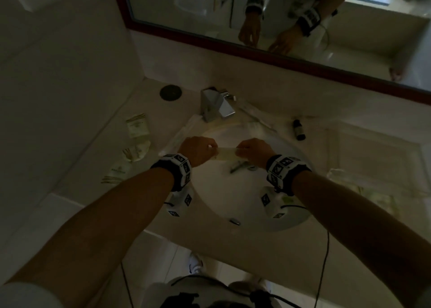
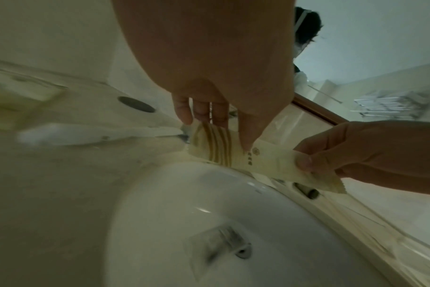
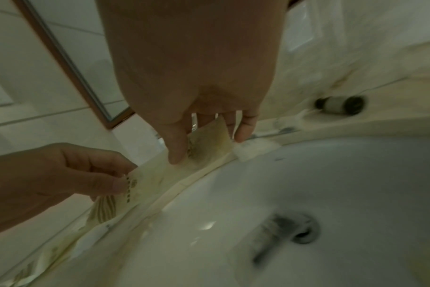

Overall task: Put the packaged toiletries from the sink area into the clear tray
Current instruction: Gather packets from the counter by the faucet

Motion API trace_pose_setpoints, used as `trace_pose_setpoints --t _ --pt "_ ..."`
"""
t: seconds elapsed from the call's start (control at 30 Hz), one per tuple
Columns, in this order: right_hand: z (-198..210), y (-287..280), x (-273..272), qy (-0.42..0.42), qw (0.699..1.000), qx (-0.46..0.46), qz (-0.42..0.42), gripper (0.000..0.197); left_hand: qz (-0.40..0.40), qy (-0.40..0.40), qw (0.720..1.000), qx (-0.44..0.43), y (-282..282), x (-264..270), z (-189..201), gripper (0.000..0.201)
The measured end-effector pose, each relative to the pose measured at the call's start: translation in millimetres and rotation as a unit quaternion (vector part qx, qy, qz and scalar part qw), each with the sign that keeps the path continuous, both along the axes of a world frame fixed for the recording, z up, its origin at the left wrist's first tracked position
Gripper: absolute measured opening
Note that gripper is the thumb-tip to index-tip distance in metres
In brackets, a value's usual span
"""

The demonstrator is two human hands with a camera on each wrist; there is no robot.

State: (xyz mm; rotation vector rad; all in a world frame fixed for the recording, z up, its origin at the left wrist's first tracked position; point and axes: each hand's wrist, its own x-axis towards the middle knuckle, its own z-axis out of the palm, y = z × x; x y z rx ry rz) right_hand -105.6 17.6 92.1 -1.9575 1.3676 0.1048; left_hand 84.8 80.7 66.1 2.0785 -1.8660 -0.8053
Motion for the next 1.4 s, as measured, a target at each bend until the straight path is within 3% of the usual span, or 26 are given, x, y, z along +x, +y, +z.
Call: trace_pose_setpoints --t 0.27,0.43,0.8,1.0,1.4 --pt "14.9 7.9 -88.7 -0.004 1.0 -0.011 -0.015 0.032 -0.08 0.001 0.997 0.016 -14.9 -74.7 13.1 0.029" --pt "19.9 7.7 -146.5 -0.022 0.997 -0.019 -0.069 0.03 -0.112 0.006 0.994 0.001 -26.4 -130.5 19.8 0.032" --pt "20.3 0.4 -263.7 -0.004 0.988 -0.037 -0.151 0.025 -0.126 0.036 0.991 -0.009 -44.5 -251.6 30.7 0.015" --pt "12.2 0.5 -323.9 0.001 0.981 -0.037 -0.189 0.02 -0.146 0.037 0.989 0.0 -52.9 -308.1 25.4 0.026" --pt "-14.5 3.1 -396.4 0.023 0.97 -0.036 -0.238 0.019 -0.203 0.002 0.979 0.006 -59.2 -378.3 6.2 0.033"
